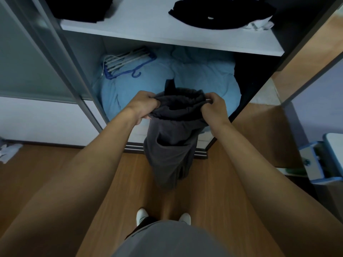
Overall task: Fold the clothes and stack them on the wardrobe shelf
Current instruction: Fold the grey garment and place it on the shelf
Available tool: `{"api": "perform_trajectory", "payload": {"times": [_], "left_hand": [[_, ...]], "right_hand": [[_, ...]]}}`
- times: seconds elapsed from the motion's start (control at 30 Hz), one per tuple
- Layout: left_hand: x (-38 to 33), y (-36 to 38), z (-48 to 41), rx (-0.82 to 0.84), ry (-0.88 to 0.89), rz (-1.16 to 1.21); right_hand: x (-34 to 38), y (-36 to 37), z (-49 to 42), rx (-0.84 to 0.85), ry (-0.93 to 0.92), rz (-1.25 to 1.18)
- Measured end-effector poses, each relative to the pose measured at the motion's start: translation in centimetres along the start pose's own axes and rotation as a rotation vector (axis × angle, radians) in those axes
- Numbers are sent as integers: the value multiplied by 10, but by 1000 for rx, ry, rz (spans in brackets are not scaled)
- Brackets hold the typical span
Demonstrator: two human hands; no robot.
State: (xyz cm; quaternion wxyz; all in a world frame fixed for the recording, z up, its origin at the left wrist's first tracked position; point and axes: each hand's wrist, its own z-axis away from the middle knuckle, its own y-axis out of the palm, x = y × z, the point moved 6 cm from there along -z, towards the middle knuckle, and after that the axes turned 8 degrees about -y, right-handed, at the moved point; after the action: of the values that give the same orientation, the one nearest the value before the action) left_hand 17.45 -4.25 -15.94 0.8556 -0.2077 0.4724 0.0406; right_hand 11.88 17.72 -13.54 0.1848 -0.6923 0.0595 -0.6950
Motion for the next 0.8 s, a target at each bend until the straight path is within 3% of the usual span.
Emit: {"api": "perform_trajectory", "payload": {"times": [0.1, 0.2, 0.37, 0.43, 0.53, 0.6, 0.67, 0.8], "left_hand": [[-9, 1, 3, 62, 15, 33], [-14, 2, 6, 104, 1, 33], [0, -4, 4, 39, -158, -78], [14, 6, 5, 159, -228, -61], [18, 3, 9, 333, -159, -16], [10, -8, 9, 408, -103, -10], [6, -12, 8, 413, -91, 0], [7, -9, 4, 238, -136, 131]], "right_hand": [[-10, 1, 3, 108, 191, -252], [-18, 1, 6, 119, 303, -324], [-10, -2, 8, 80, 180, -345], [-5, -2, 9, 112, 109, -284], [2, -5, 11, 241, -30, 96], [-5, -4, 16, 320, 34, 152], [-13, -2, 19, 279, 169, -13], [-20, 1, 23, 201, 359, -558]]}}
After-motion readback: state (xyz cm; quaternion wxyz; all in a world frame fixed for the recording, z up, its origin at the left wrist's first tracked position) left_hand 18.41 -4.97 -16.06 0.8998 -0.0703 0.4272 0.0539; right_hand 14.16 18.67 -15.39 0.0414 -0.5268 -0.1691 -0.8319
